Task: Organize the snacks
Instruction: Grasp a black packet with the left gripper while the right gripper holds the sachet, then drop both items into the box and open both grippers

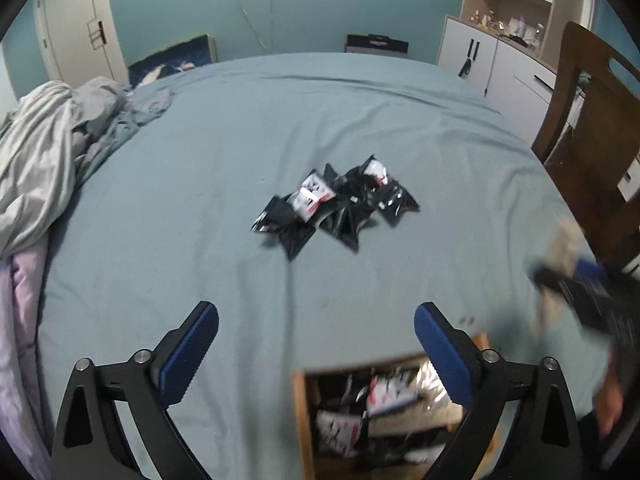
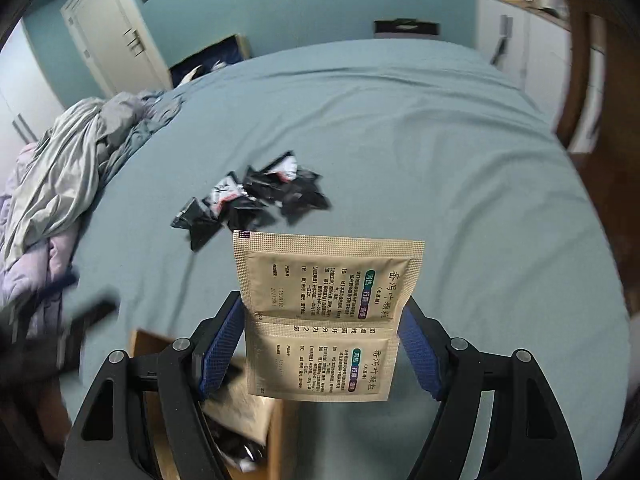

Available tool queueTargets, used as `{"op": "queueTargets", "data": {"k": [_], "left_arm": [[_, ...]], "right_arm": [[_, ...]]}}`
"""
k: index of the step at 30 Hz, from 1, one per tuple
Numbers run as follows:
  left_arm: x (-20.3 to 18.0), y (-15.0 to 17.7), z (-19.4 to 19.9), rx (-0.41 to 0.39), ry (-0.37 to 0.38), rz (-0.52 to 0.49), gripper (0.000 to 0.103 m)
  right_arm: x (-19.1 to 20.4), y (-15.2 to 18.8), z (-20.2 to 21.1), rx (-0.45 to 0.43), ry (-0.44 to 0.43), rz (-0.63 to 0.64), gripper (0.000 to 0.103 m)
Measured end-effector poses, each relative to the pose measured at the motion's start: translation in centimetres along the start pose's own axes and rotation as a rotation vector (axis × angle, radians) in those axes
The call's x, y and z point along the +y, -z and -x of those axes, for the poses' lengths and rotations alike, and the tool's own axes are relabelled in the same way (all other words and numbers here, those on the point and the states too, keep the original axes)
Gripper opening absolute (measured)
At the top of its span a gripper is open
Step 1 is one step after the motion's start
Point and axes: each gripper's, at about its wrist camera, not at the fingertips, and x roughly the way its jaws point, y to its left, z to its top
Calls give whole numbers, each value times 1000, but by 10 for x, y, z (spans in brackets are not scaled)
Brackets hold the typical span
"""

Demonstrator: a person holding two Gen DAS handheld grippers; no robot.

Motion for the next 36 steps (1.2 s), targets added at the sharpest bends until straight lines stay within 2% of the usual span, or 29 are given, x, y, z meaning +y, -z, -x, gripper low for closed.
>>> {"op": "queueTargets", "data": {"k": [2,4,6,8,13,16,18,20,21,23,26,28,32,36], "left_arm": [[2,-19,-22,56,-1,9,101],[7,-34,-48,112,-14,32,101],[14,-45,-72,153,-38,62,101],[26,-58,-103,189,-99,104,101],[43,-73,-163,293,-170,158,100],[33,-77,-187,324,-239,92,99],[23,-78,-202,356,-247,32,98],[14,-75,-213,392,-262,-9,91],[11,-74,-214,381,-267,-11,90],[10,-74,-211,372,-232,9,74],[13,-73,-201,364,-202,25,69],[11,-69,-189,355,-202,5,60],[5,-67,-153,280,-187,-10,60],[-9,-58,-97,194,-158,-39,59]], "right_arm": [[-8,20,20,-49,85,-1,74],[-13,31,31,-68,126,-6,74],[-17,39,33,-58,108,-47,74],[-15,36,27,-44,71,-70,74],[-5,24,9,-34,78,-22,74],[-4,23,-3,-2,77,-9,74],[2,19,-14,26,85,9,74],[8,20,-16,31,72,37,74],[10,20,-16,30,70,47,74],[7,18,-17,27,68,51,74],[1,19,-23,39,68,37,74],[-1,18,-26,48,69,25,74],[-1,18,-23,37,83,23,74],[0,18,-24,26,82,3,74]]}}
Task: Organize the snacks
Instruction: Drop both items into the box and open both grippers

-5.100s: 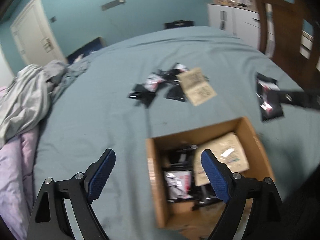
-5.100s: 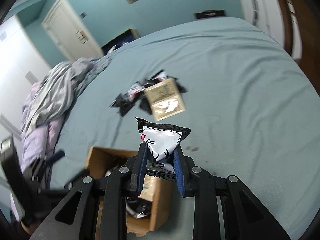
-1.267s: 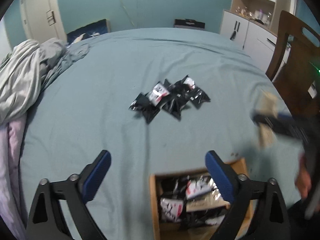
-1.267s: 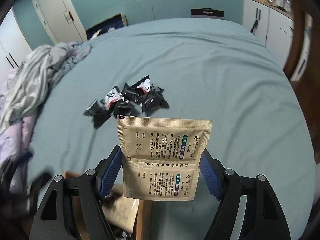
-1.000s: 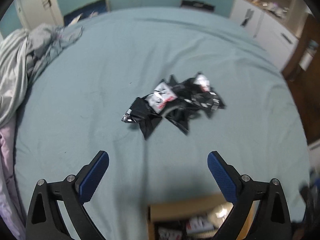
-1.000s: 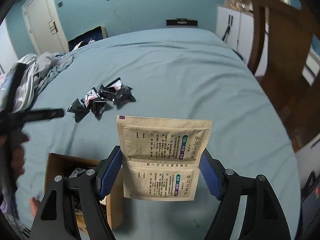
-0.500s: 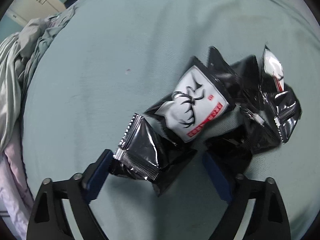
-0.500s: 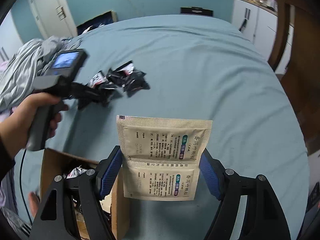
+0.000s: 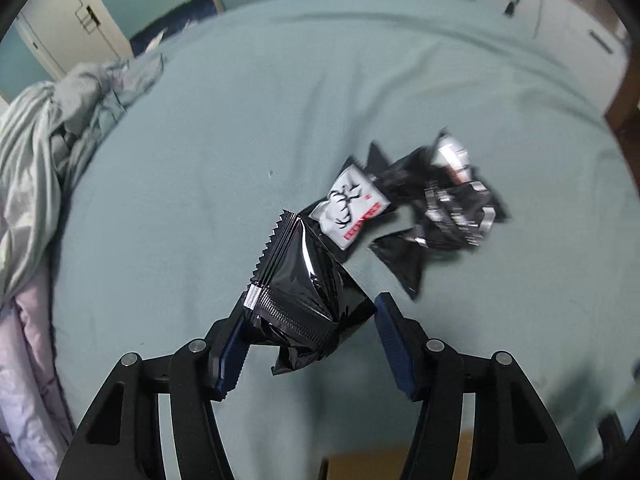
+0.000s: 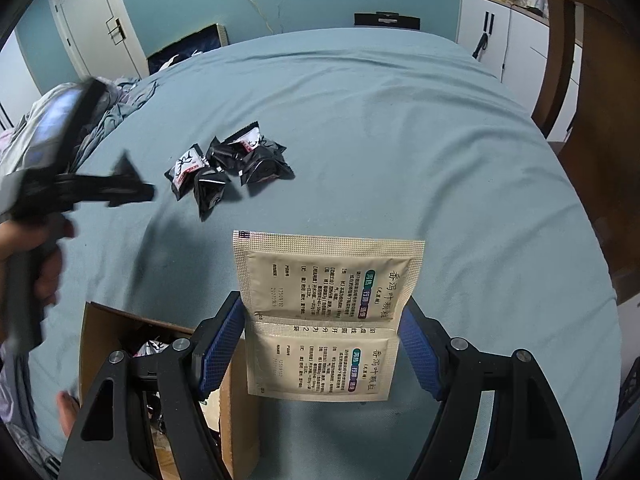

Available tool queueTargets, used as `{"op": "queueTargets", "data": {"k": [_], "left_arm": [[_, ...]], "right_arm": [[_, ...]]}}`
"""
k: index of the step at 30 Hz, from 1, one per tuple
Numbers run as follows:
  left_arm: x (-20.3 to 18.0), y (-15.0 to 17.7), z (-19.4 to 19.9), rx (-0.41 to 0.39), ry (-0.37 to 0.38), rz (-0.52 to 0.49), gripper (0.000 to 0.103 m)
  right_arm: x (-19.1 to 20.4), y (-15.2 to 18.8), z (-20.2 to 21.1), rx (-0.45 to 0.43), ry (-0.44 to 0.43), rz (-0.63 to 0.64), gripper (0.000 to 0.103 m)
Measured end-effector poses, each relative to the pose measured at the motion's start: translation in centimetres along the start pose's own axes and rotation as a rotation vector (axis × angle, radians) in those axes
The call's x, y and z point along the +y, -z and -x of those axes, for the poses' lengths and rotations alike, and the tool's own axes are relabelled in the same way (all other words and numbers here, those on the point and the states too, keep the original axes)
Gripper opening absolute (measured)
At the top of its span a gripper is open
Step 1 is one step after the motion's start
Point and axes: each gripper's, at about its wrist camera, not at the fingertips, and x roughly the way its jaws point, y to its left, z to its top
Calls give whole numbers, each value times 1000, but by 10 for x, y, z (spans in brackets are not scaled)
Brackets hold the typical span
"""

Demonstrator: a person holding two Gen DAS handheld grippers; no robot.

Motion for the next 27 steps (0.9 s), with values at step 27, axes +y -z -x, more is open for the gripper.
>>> {"op": "queueTargets", "data": {"k": [27], "left_arm": [[-15,177,98,-302,175,-289,86]], "right_arm": [[-11,14,11,-59,5,-75,74]]}}
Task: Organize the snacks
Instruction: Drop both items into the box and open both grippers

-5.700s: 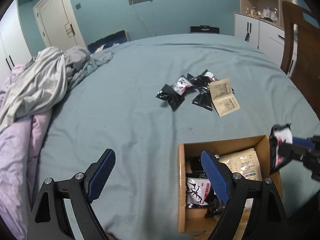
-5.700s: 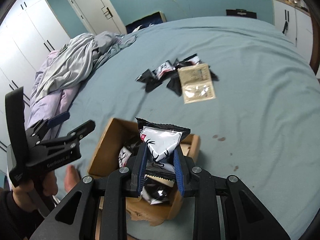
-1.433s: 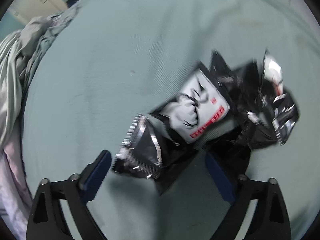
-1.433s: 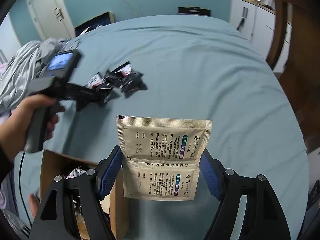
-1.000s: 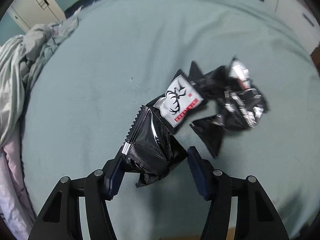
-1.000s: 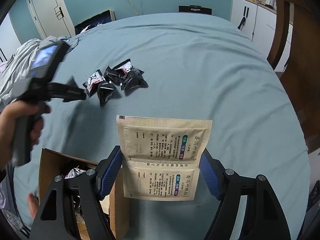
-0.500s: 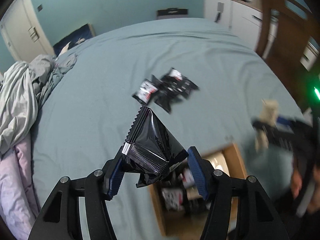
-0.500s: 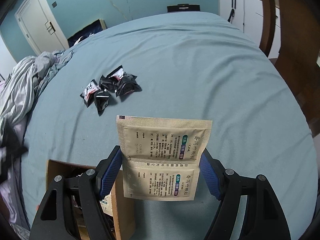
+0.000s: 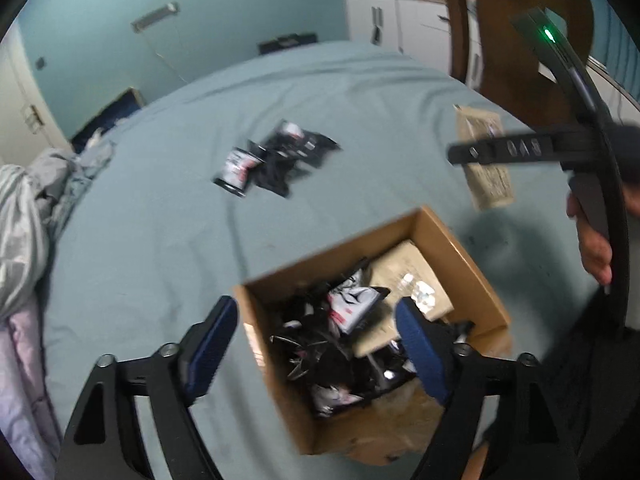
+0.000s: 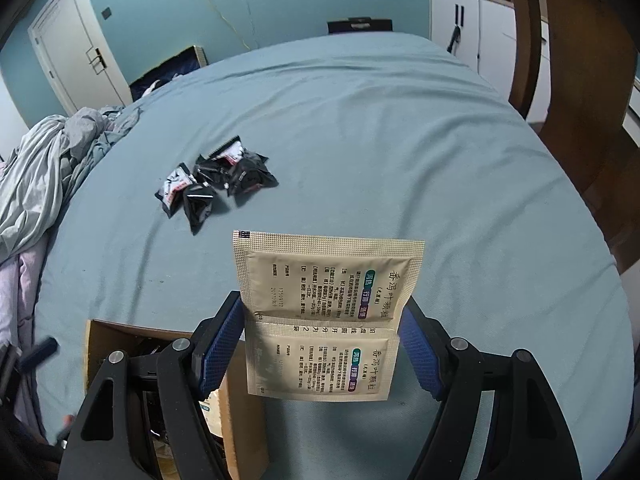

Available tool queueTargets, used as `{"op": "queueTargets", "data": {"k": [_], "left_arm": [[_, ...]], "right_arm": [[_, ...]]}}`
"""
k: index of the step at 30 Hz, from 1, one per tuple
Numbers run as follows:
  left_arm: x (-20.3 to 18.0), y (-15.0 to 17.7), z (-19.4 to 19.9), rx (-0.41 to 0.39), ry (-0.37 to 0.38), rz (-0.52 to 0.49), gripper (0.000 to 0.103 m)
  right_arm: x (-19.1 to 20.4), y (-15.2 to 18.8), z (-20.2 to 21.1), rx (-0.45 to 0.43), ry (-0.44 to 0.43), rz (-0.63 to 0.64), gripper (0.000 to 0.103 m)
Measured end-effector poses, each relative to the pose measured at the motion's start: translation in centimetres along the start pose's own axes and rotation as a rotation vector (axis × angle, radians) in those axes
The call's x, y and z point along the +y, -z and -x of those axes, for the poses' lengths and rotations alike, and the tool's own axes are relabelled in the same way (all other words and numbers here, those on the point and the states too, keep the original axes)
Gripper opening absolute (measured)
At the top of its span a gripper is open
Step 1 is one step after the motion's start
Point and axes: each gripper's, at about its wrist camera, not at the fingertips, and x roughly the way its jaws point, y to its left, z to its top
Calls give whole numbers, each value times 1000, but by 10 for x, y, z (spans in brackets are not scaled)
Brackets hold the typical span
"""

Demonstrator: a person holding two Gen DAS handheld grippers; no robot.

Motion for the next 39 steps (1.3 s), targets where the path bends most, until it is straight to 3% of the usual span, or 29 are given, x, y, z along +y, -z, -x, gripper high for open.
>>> {"op": "queueTargets", "data": {"k": [3,8,12,17,21,25,28,34,39], "left_arm": [[13,-1,9,-55,-61,66,93],[32,1,12,-78,-214,107,94],[47,1,10,-55,-243,178,94],[61,5,2,-25,-233,240,94],[61,8,0,-19,-249,233,94],[55,9,0,-17,-271,203,94],[52,9,-2,-12,-273,195,94],[50,11,-4,-7,-291,181,94],[51,11,-2,-9,-285,193,94]], "right_arm": [[8,4,-2,-2,-9,43,74],[21,10,7,-9,-72,99,74],[33,23,25,-2,-195,141,74],[30,35,25,96,-408,80,75],[30,36,18,161,-542,71,76],[6,34,-8,289,-639,-135,81],[-15,33,-21,336,-610,-279,82],[-24,29,-9,275,-543,-267,82],[-23,26,13,155,-274,-161,82]]}}
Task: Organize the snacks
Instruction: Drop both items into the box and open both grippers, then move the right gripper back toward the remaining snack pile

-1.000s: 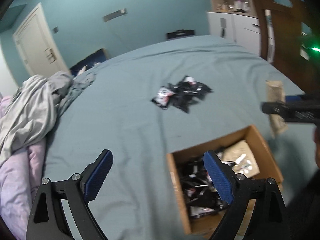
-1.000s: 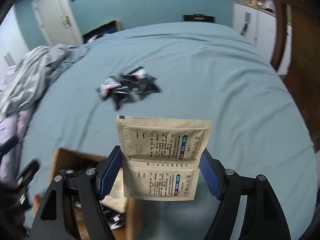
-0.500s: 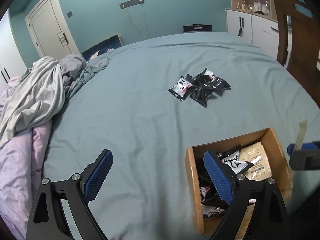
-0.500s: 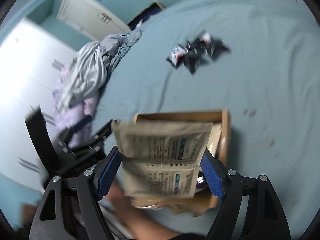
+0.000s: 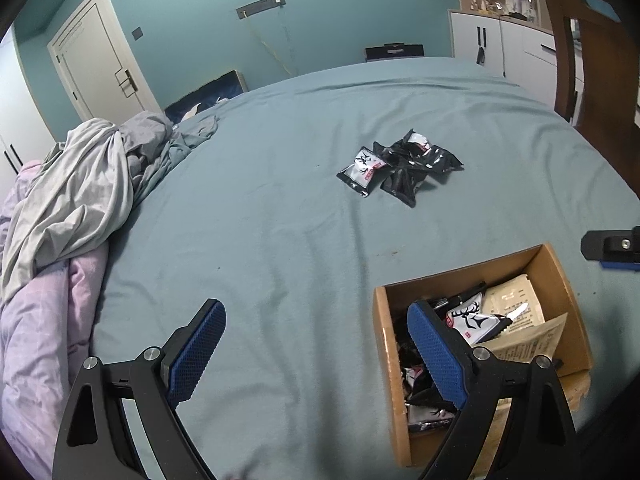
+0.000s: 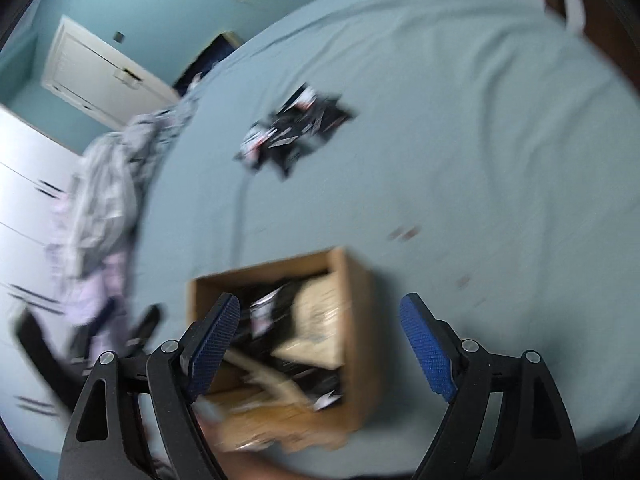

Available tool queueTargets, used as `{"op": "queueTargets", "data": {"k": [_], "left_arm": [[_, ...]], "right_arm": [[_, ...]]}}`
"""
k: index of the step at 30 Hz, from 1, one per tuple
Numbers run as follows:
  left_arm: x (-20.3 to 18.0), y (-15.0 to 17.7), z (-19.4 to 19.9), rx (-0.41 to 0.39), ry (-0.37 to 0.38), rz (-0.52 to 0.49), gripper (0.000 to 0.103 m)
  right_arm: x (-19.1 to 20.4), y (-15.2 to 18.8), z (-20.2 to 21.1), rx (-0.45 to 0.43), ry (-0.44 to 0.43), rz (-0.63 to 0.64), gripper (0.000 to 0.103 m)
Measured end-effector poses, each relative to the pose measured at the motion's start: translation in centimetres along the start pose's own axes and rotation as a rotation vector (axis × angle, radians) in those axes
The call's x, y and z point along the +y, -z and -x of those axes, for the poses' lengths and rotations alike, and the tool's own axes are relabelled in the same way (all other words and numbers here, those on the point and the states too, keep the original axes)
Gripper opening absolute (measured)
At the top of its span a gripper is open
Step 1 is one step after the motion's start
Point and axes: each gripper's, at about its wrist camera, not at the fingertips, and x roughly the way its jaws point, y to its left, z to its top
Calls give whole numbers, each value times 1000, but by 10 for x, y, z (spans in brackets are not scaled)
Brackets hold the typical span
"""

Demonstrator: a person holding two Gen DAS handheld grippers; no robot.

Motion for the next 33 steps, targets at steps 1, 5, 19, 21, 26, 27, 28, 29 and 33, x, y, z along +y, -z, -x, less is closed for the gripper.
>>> {"op": "queueTargets", "data": {"k": [1,5,19,21,26,27,28,29,33], "left_arm": [[0,0,0,0,3,2,94],[-1,-1,1,-5,1,1,94],[-1,-4,1,3,13,26,94],[-2,-5,-1,5,7,28,94],[-3,-8,-8,23,21,44,94],[-3,-9,-9,28,22,46,94],[-4,-9,-10,31,25,49,94],[-4,-11,-10,35,32,52,94],[-5,-13,-13,54,61,65,94]], "right_arm": [[3,0,3,-24,36,19,82],[19,3,14,-137,206,124,82],[43,21,8,-235,354,236,82],[45,13,3,-200,356,241,82],[45,-19,-12,-153,340,235,82],[44,-28,-15,-146,327,228,82],[42,-32,-17,-142,322,222,82],[40,-37,-21,-135,312,215,82],[33,-52,-40,-107,276,182,82]]}}
